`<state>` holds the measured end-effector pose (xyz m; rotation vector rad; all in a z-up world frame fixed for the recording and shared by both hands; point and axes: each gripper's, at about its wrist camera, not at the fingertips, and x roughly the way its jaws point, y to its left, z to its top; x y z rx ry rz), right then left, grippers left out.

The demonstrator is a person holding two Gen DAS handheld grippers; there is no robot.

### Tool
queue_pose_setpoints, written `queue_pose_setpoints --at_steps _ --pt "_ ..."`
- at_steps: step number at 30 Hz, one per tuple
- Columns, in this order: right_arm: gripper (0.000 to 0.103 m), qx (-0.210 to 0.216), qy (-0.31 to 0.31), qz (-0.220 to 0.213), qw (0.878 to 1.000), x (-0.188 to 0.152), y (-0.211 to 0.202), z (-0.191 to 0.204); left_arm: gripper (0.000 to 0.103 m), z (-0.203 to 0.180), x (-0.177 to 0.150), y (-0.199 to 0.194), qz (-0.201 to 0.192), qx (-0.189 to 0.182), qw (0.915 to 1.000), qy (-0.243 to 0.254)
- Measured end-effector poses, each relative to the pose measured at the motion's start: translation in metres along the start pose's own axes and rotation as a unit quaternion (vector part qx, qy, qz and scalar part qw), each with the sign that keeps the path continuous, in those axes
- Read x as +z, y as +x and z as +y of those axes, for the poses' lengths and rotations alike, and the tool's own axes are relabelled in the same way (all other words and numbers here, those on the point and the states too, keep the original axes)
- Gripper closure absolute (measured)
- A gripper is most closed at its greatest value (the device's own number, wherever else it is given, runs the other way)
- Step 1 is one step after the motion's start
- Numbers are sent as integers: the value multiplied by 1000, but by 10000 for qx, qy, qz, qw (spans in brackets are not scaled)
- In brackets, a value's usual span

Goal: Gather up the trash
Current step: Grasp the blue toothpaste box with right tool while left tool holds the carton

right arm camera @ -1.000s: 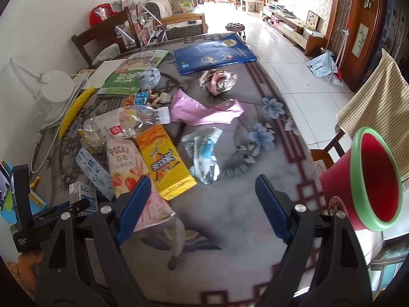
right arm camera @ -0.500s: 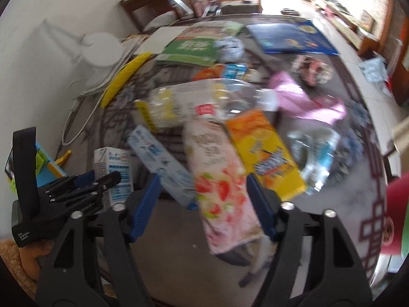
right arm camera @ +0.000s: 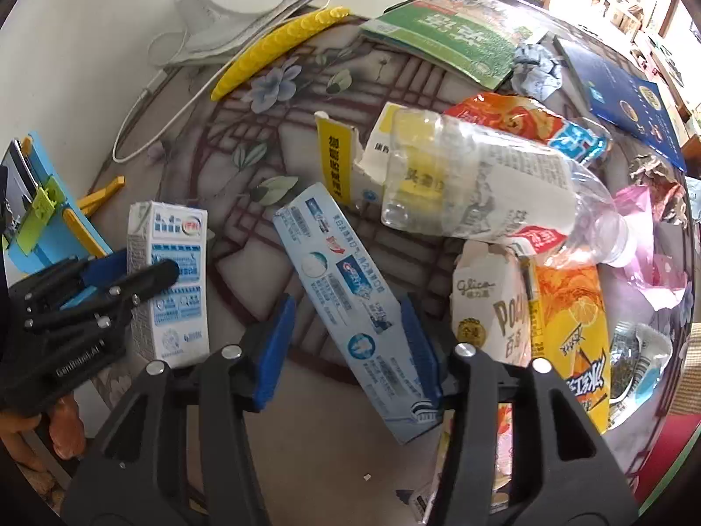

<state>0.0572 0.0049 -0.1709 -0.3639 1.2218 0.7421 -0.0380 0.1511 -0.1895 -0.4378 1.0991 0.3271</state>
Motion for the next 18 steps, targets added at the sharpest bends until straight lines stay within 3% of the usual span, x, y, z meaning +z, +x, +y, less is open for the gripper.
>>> queue_pose_setpoints --at_steps 3,7,9,15,16,18 --pt "43 -255 -96 87 9996 2 5 3 65 1 3 3 32 -16 10000 -42" --pt "42 -199 -19 171 9997 0 8 0 65 -4 6 5 35 -54 10000 41" --pt "53 -185 -9 235 9996 -2 9 0 65 -6 7 7 52 -72 9999 59" --pt "61 31 252 218 9994 -3 3 -4 65 -10 9 8 59 -78 9999 120" --pt "61 -1 260 199 9995 -2 3 -4 65 -10 10 8 58 -74 9999 117" --pt "49 -34 292 229 9993 -1 4 -5 65 -10 10 8 57 -65 9999 117"
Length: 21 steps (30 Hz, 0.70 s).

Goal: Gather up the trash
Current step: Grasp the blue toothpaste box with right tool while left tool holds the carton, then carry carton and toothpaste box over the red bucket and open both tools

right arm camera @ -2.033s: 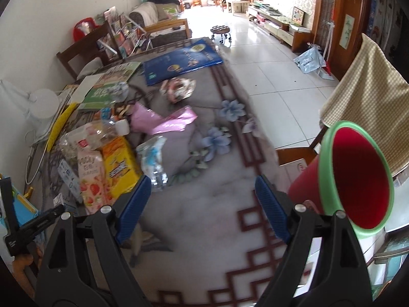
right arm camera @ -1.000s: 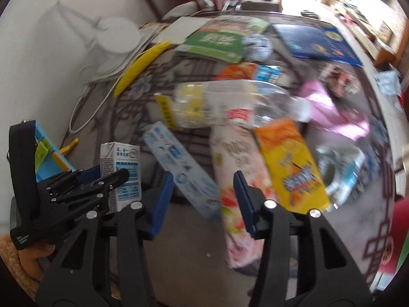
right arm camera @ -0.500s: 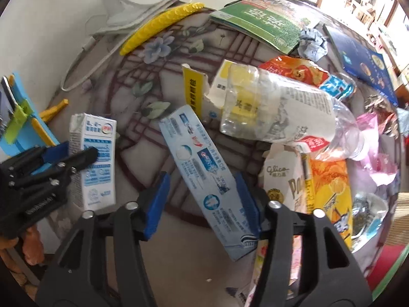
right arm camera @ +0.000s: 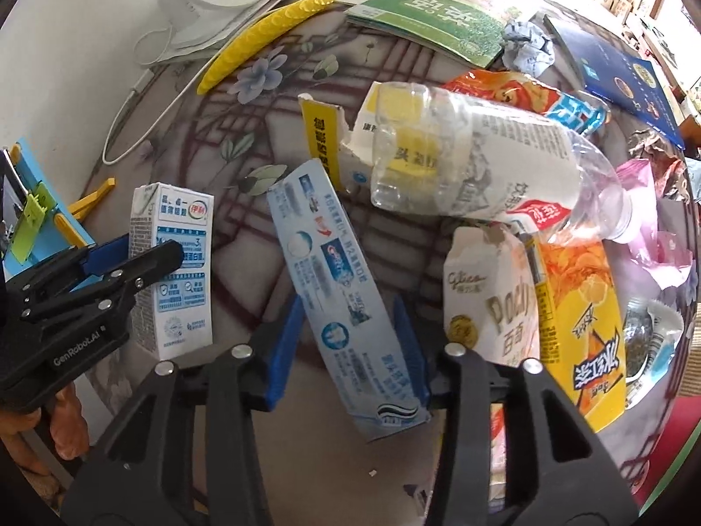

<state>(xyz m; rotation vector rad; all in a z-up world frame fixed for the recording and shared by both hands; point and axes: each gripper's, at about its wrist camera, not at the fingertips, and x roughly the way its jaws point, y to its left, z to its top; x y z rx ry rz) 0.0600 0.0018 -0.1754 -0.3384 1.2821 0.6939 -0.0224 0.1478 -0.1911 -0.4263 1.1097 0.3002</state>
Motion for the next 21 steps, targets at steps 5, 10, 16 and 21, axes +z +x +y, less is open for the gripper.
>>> queue_pose_setpoints --at_steps 5,10,16,21 --pt "60 -87 22 112 9999 -7 7 2 65 1 0 -2 -40 13 10000 -8" --pt "63 139 145 -273 9994 -11 -18 4 65 0 2 -11 -172 20 9998 -13" --pt "63 308 395 -1069 9930 -13 -77 -2 65 -11 9 -31 -479 -74 9988 96" --pt "63 243 622 -1585 9851 -20 -112 -14 65 -30 17 -45 -682 -261 9969 291"
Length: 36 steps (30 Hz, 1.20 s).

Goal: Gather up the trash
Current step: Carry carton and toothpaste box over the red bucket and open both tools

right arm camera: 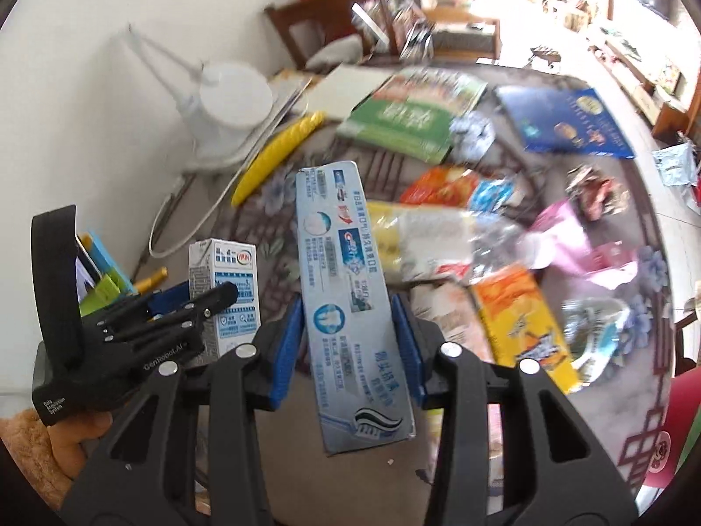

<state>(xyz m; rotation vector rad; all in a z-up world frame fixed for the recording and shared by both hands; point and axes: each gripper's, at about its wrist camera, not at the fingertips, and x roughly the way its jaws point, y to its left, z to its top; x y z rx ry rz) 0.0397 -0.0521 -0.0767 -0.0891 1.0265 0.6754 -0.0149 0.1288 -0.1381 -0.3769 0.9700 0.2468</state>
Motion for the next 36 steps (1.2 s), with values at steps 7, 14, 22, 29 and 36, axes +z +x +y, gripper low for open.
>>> queue_pose_setpoints --at_steps 7,14,22,29,36 --pt "63 -222 376 -388 9983 -5 -32 -23 65 -44 10 -13 -229 -302 9982 471" --pt "63 -391 830 -692 9934 -18 -64 -57 65 -81 9 -18 -270 -613 9944 819" --pt "63 -506 1162 -835 9884 -33 -82 -87 65 -112 0 -19 -233 -715 9918 1036" --pt "64 -514 1290 -905 9862 -43 -98 -108 65 -138 -5 -18 -176 -701 9907 1153" --pt "64 -619 1563 -1027 9804 -64 -126 -146 65 -179 -15 -17 -81 -787 9879 1331"
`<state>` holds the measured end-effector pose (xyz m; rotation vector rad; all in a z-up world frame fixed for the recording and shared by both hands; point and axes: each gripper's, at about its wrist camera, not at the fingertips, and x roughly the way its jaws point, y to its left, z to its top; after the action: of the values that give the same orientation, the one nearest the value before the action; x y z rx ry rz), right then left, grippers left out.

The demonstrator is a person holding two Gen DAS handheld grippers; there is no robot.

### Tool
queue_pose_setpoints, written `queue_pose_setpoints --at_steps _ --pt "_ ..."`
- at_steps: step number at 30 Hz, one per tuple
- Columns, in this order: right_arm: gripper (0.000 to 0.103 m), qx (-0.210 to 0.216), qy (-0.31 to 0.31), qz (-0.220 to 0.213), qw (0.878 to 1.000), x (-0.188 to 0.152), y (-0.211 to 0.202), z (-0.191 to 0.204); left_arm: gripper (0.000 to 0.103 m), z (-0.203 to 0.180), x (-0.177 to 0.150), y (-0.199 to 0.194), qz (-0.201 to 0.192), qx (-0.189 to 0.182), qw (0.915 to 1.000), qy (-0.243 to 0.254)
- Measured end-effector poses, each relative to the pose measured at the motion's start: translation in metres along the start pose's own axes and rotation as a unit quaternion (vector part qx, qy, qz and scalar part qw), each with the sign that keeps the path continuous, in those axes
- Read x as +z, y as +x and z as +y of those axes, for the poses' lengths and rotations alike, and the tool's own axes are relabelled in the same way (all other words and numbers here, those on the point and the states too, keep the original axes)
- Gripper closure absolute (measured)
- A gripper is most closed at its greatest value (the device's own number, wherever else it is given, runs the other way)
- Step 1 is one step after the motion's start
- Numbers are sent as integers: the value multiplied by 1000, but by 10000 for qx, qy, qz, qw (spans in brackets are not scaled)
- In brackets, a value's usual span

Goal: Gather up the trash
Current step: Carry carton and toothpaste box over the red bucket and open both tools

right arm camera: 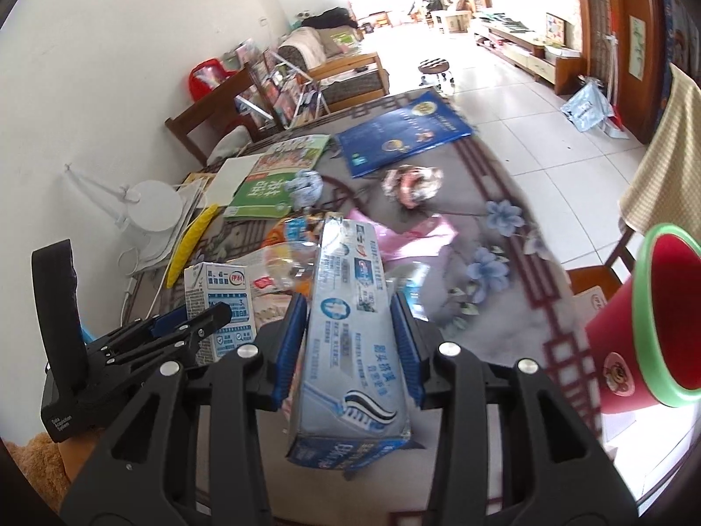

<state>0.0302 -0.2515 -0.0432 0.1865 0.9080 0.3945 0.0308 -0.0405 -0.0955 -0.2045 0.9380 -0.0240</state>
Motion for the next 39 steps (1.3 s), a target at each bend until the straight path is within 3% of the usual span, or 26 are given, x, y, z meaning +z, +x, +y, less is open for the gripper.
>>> queue_pose_setpoints --at_steps 12,18,25,34,39 --pt "64 59 206 -74 9997 2 -33 -81 65 -82 -4 4 -49 -10 9999 147" --pt "64 131 314 6 9994 4 -38 -121 65 -118 -16 16 126 40 9999 102" --pt "64 87 500 -156 9986 8 -57 -164 65 -167 -11 17 34 -23 9994 352" --pt "64 -375 1037 -496 9927 6 -94 -235 65 -247 4 26 -12 -551 9942 921" --pt "64 -807 1477 -684 9834 -1 -118 -284 65 -297 8 37 83 -952 9886 1167"
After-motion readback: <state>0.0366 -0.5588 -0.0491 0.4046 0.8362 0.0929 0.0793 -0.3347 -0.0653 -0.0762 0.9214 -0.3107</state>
